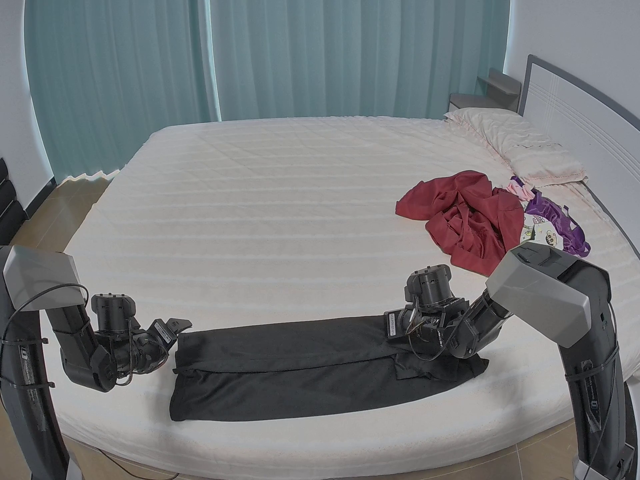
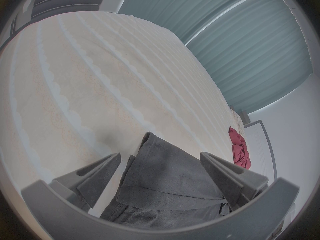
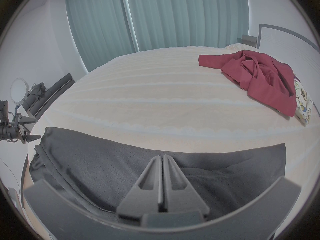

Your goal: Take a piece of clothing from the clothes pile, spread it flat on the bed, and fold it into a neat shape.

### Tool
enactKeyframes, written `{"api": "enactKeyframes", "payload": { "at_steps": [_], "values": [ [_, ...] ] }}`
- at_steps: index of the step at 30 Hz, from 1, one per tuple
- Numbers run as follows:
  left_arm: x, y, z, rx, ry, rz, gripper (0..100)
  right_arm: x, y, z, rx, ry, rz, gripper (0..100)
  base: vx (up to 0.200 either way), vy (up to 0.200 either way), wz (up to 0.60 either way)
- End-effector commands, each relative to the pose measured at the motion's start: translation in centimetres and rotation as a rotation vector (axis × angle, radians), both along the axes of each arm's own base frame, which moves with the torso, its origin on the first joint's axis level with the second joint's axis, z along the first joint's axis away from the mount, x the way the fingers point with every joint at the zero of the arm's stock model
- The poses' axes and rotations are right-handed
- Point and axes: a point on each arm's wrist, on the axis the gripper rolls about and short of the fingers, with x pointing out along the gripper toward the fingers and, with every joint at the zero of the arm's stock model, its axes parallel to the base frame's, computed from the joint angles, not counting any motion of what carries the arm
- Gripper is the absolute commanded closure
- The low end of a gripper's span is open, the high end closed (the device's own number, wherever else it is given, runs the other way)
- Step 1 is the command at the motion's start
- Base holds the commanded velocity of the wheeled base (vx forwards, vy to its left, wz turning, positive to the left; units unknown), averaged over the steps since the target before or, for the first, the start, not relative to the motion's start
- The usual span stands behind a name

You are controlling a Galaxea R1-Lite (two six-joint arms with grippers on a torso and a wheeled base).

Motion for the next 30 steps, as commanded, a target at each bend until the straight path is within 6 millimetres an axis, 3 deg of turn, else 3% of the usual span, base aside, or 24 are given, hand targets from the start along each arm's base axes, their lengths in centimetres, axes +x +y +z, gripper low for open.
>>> {"api": "enactKeyframes", "payload": {
  "at_steps": [1,11,12,19,24,27,30],
  "values": [
    [0.0,0.0,-0.1,0.000,0.001,0.000,0,0.1,0.3,0.1,0.003,-0.018,0.006,100,0.000,0.000,0.00],
    [0.0,0.0,-0.1,0.000,0.002,0.000,0,0.0,0.8,0.1,-0.003,-0.037,0.000,100,0.000,0.000,0.00],
    [0.0,0.0,-0.1,0.000,0.002,0.000,0,0.0,0.9,0.1,0.003,-0.042,-0.001,0,0.000,0.000,0.00],
    [-0.5,0.0,-0.1,0.017,0.012,-0.022,0,0.4,0.3,1.4,0.029,-0.072,-0.029,0,0.000,0.000,0.00],
    [-1.2,-0.1,-0.3,0.048,0.022,-0.066,0,0.0,-0.9,3.6,0.093,-0.111,-0.115,0,0.000,0.000,0.00],
    [-1.4,-0.1,-0.2,0.044,0.025,-0.073,0,-1.7,-2.2,5.5,0.144,-0.086,-0.164,0,0.000,0.000,0.00],
    [-1.7,-0.2,-0.3,0.045,0.034,-0.082,0,-3.2,-2.9,5.9,0.174,-0.047,-0.195,0,0.000,0.000,0.00]
  ]
}}
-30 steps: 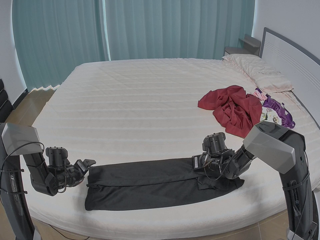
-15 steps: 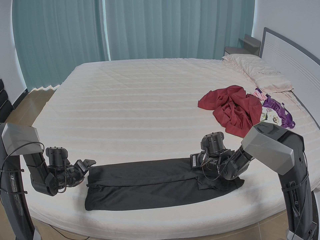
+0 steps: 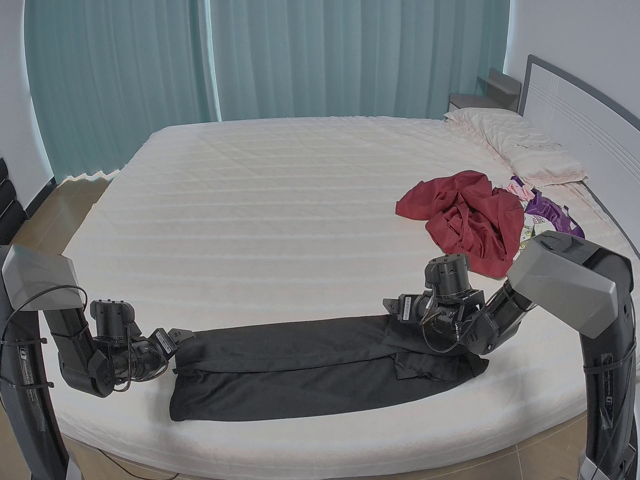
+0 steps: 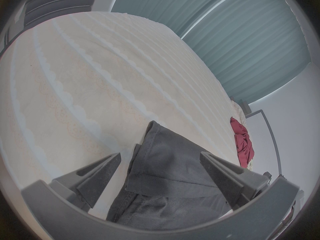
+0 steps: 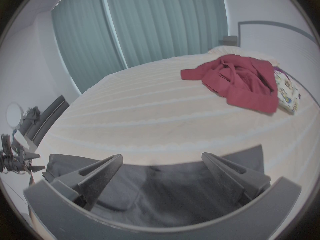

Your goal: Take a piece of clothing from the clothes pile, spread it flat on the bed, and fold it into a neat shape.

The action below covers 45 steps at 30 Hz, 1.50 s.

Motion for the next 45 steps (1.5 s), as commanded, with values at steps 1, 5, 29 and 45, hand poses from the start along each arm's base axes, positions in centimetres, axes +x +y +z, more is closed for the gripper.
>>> {"api": "enactKeyframes", "payload": {
  "at_steps": [1,5,29,45],
  "values": [
    [-0.7,-0.1,0.0,0.016,0.012,-0.028,0,-3.5,-1.8,2.5,0.088,0.054,-0.072,0,0.000,0.000,0.00],
    [-0.9,-0.1,-0.1,0.032,0.016,-0.043,0,-5.8,-2.0,2.1,0.195,0.140,-0.150,0,-0.150,0.000,0.00],
    [-0.7,-0.3,-0.6,0.035,-0.008,-0.051,0,-8.8,1.6,-1.4,0.414,0.323,-0.291,0,0.000,0.000,0.00],
    [-0.7,-0.3,-0.6,0.035,-0.010,-0.050,0,-8.3,1.9,-2.8,0.271,0.248,-0.300,100,0.000,0.000,0.00]
  ]
}}
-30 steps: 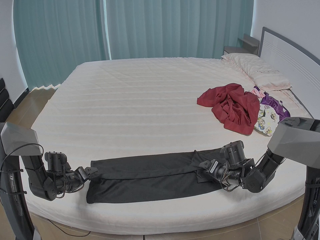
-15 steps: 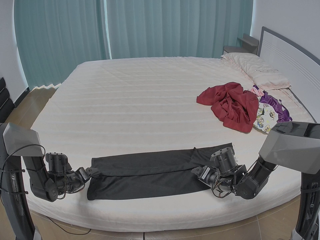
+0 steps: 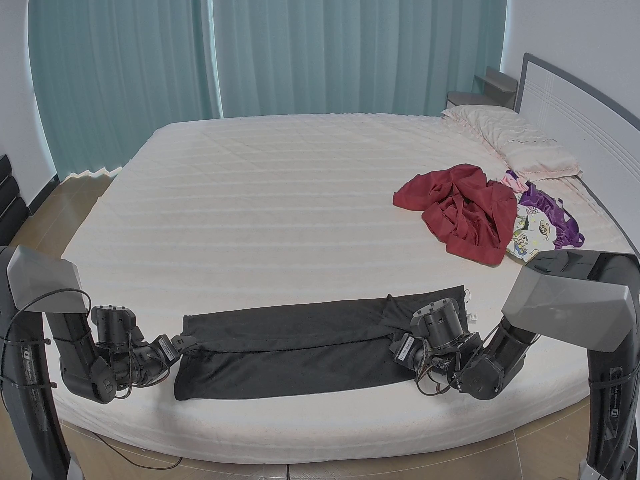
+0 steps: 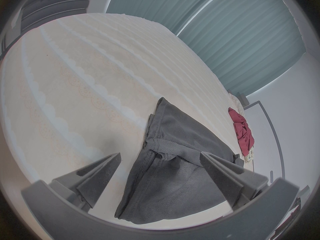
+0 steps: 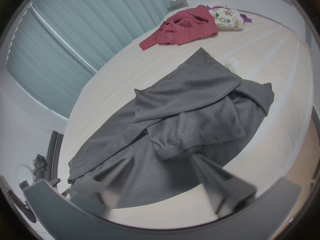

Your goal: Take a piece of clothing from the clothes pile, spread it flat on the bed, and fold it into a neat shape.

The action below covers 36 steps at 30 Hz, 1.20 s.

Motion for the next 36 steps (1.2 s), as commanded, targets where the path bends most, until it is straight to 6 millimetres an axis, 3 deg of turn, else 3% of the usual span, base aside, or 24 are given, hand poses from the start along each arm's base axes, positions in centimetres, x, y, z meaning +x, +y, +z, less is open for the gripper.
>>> {"api": "enactKeyframes", "payload": {
  "at_steps": [1,7,22,23,36],
  "values": [
    [0.0,0.0,0.0,-0.001,0.000,0.001,0,0.0,0.2,-0.8,-0.041,0.003,-0.004,100,0.000,0.000,0.00],
    [0.1,0.0,0.0,-0.001,0.000,0.001,0,-0.8,0.8,-1.0,-0.120,-0.011,0.010,100,0.000,0.000,0.00],
    [0.1,0.0,0.0,-0.001,0.000,0.001,0,-1.7,0.2,0.1,-0.130,-0.023,0.007,100,0.000,0.000,0.00],
    [0.0,0.0,-0.1,-0.001,0.001,0.001,0,-1.6,0.3,-0.1,-0.131,-0.017,0.015,0,0.000,0.000,0.00],
    [0.0,0.0,-0.1,0.000,0.002,0.000,0,-0.5,0.8,-1.0,-0.091,-0.026,-0.007,0,0.000,0.000,0.00]
  ]
}}
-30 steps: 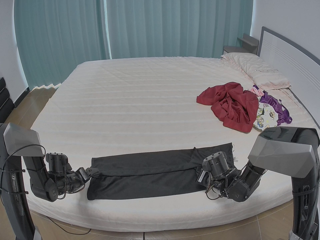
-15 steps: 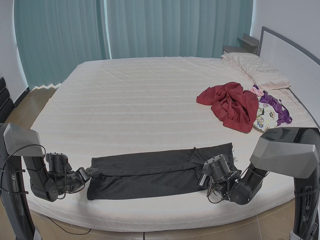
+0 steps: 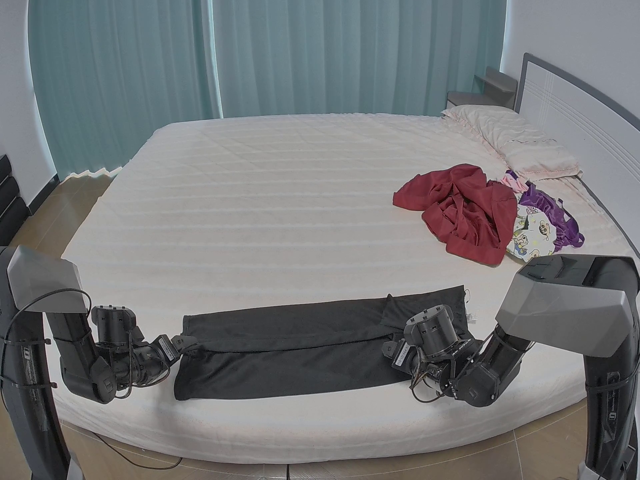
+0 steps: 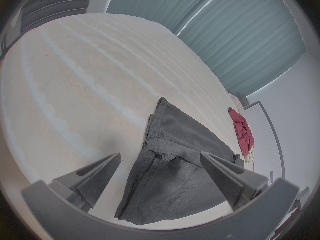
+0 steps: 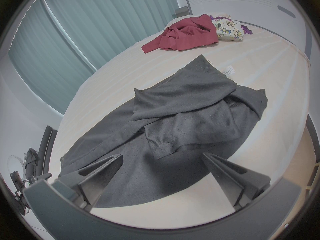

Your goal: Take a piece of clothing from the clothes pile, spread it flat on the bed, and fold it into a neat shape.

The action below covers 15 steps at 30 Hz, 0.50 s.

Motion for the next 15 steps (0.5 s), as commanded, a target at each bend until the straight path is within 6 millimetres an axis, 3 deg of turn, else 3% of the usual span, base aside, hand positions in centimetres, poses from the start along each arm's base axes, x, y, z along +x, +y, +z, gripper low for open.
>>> {"api": "enactKeyframes", "payload": {
  "at_steps": [1,8,9,15],
  "values": [
    [-0.04,-0.01,-0.15,0.001,0.004,-0.002,0,0.36,0.16,-0.68,0.000,0.003,-0.004,0,0.000,0.000,0.00],
    [0.00,0.00,-0.16,0.001,-0.008,0.000,0,0.84,0.06,-0.51,0.014,-0.030,-0.015,0,0.000,0.000,0.00],
    [0.00,0.00,-0.16,0.001,-0.008,0.000,0,0.93,-0.09,-0.54,0.015,-0.033,-0.019,100,0.000,0.000,0.00],
    [-0.04,-0.01,-0.21,0.000,-0.006,-0.001,0,0.45,0.00,-0.53,-0.015,-0.036,-0.019,100,0.000,0.000,0.00]
  ]
}}
